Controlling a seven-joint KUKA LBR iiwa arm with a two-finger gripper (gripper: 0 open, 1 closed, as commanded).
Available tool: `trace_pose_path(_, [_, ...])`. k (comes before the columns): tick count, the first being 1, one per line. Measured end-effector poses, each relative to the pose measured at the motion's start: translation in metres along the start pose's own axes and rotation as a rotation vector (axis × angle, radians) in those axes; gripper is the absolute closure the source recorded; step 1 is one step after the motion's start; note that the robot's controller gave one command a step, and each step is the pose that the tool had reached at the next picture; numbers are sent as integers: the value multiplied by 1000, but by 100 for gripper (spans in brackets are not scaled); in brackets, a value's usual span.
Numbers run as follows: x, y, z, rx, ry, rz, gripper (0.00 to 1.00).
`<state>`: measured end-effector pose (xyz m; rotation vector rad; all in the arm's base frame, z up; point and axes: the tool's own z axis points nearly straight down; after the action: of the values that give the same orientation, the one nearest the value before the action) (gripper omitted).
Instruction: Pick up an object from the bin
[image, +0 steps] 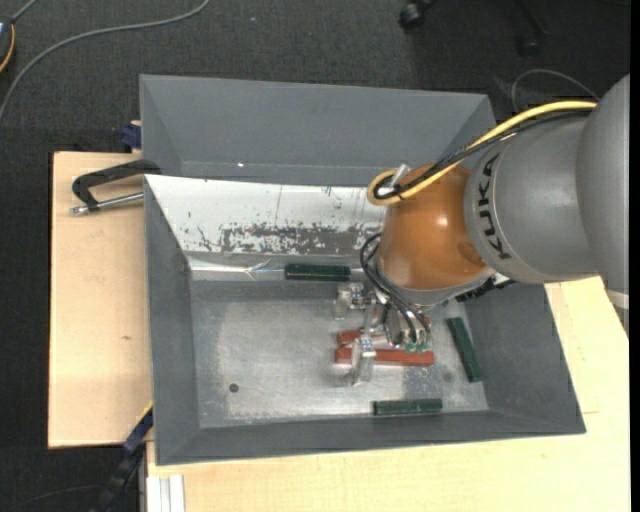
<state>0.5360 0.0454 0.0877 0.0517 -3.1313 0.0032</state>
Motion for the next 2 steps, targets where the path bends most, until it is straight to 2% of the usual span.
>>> trace_pose_path(1, [10,-28,18,-2,-7,45,0])
trace_pose_path(2, [9,-27,17,-4,-10,43,100])
